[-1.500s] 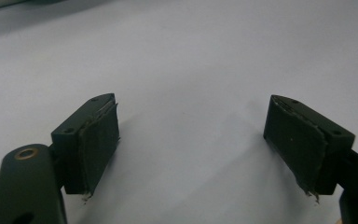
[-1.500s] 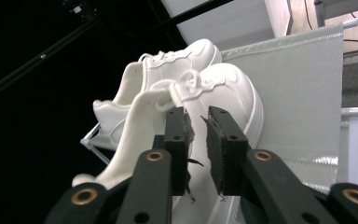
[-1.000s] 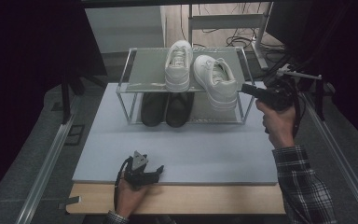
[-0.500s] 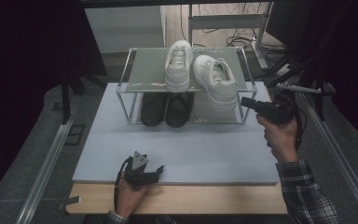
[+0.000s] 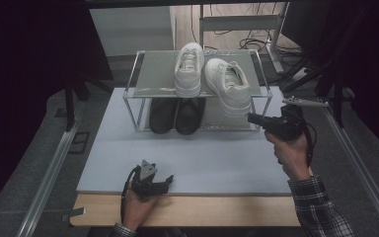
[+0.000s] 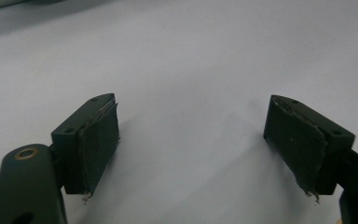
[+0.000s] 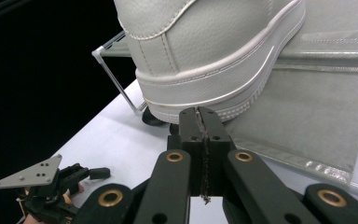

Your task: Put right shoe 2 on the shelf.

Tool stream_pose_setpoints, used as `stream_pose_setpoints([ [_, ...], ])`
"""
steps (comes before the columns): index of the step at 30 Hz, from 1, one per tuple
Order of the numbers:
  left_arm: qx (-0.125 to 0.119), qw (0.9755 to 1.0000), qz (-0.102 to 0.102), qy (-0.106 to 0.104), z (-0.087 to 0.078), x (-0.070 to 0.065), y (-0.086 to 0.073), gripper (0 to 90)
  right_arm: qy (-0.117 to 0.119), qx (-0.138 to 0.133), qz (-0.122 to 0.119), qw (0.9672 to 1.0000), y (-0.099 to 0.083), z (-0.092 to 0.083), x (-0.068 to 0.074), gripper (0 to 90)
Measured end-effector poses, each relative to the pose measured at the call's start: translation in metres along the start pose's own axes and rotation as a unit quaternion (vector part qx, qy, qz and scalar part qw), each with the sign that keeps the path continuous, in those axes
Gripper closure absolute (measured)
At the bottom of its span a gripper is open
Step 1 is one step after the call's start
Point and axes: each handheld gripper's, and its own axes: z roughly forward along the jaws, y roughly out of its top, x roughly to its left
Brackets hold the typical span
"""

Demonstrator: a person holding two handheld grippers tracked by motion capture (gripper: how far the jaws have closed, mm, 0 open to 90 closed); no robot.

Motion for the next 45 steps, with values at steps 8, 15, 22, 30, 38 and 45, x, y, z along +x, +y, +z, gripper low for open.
stream_pose_setpoints([
  [8, 0.000, 1.0000, 0.000, 0.000, 0.000, 0.000, 0.000, 17.7, 0.003, 0.002, -0.004, 1.0000, 0.001, 0.009, 0.003, 89.7],
  [15, 0.000, 1.0000, 0.000, 0.000, 0.000, 0.000, 0.000, 17.7, 0.004, 0.003, -0.004, 1.0000, 0.004, 0.023, 0.006, 89.8],
  [22, 0.000, 1.0000, 0.000, 0.000, 0.000, 0.000, 0.000, 17.7, 0.004, 0.003, 0.001, 1.0000, 0.007, 0.036, 0.005, 89.8],
  [30, 0.000, 1.0000, 0.000, 0.000, 0.000, 0.000, 0.000, 17.7, 0.004, 0.002, 0.007, 1.0000, 0.012, 0.052, 0.004, 89.8],
  [38, 0.000, 1.0000, 0.000, 0.000, 0.000, 0.000, 0.000, 17.7, 0.003, 0.002, 0.009, 0.9999, 0.015, 0.064, 0.006, 89.8],
  [45, 0.000, 1.0000, -0.001, -0.001, 0.000, 0.000, 0.000, 17.7, -0.006, 0.003, 0.004, 1.0000, 0.019, 0.076, 0.007, 89.8],
])
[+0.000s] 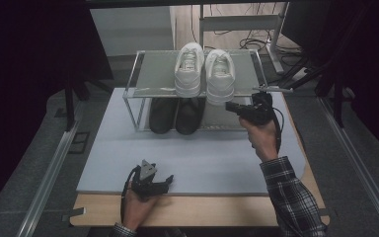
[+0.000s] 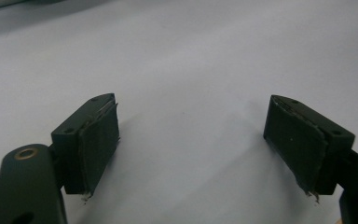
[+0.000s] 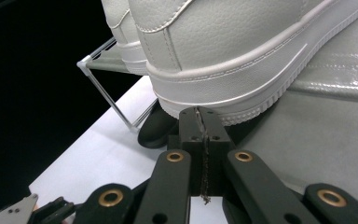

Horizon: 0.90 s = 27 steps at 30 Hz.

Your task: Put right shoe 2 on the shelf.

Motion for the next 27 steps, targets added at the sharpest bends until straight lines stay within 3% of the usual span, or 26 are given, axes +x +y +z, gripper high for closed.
stream_pose_setpoints([
  [18, -0.001, 1.0000, 0.000, 0.000, 0.000, 0.000, 0.000, 17.7, -0.027, -0.002, -0.005, 0.9996, 0.010, 0.028, 0.002, 89.8],
  [27, -0.001, 1.0000, 0.000, 0.000, 0.000, 0.000, 0.000, 17.7, -0.026, -0.004, 0.000, 0.9997, 0.012, 0.037, 0.004, 89.7],
])
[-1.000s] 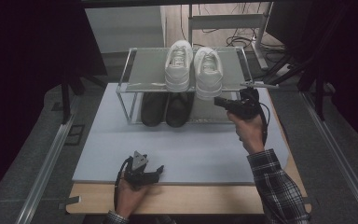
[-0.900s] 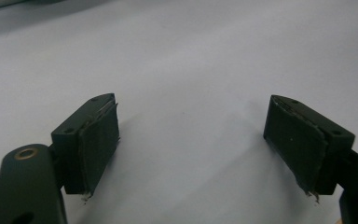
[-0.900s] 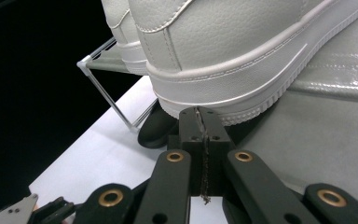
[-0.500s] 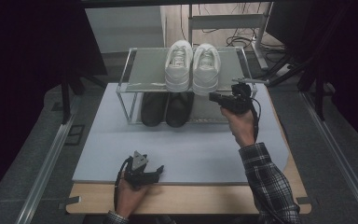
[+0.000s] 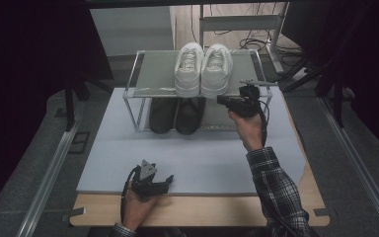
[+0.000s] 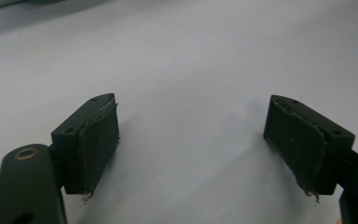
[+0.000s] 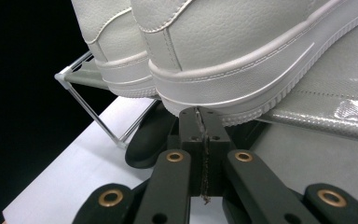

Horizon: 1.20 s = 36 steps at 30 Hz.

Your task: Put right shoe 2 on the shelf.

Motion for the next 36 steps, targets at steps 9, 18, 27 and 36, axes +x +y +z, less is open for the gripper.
stream_pose_setpoints([
  [9, 0.000, 1.0000, 0.000, 0.000, 0.000, 0.000, 0.000, 17.7, 0.006, 0.004, 0.002, 1.0000, -0.001, -0.003, -0.002, 87.5],
  [18, 0.001, 1.0000, 0.001, 0.000, 0.000, 0.000, 0.000, 17.8, 0.006, 0.011, -0.012, 0.9998, -0.006, -0.015, -0.003, 80.2],
  [27, 0.000, 1.0000, 0.000, 0.000, 0.000, 0.000, 0.000, 17.7, -0.016, 0.020, -0.058, 0.9980, -0.014, -0.028, 0.003, 64.5],
  [36, 0.001, 1.0000, 0.000, 0.000, 0.000, 0.000, 0.000, 17.7, -0.025, 0.025, -0.098, 0.9945, -0.029, -0.041, 0.006, 48.4],
])
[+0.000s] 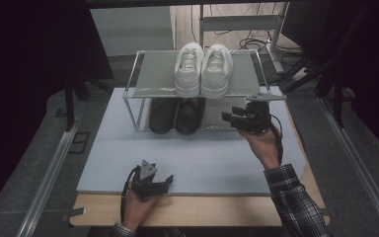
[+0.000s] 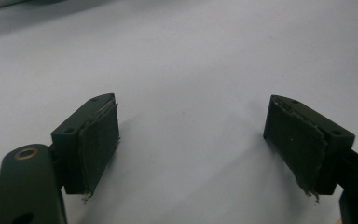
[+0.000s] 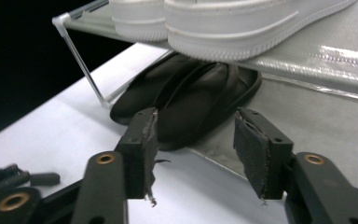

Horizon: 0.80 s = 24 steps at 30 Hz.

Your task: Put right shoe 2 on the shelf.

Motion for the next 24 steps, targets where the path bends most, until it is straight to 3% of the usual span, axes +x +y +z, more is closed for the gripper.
stream_pose_setpoints([
  [10, 0.000, 1.0000, 0.000, 0.001, 0.000, 0.000, 0.000, 17.8, -0.013, 0.008, -0.049, 0.9987, -0.020, -0.014, 0.001, 35.9],
  [24, 0.000, 1.0000, 0.000, 0.001, 0.000, 0.000, 0.000, 17.9, -0.015, 0.019, -0.083, 0.9963, -0.049, -0.034, 0.002, 22.2],
])
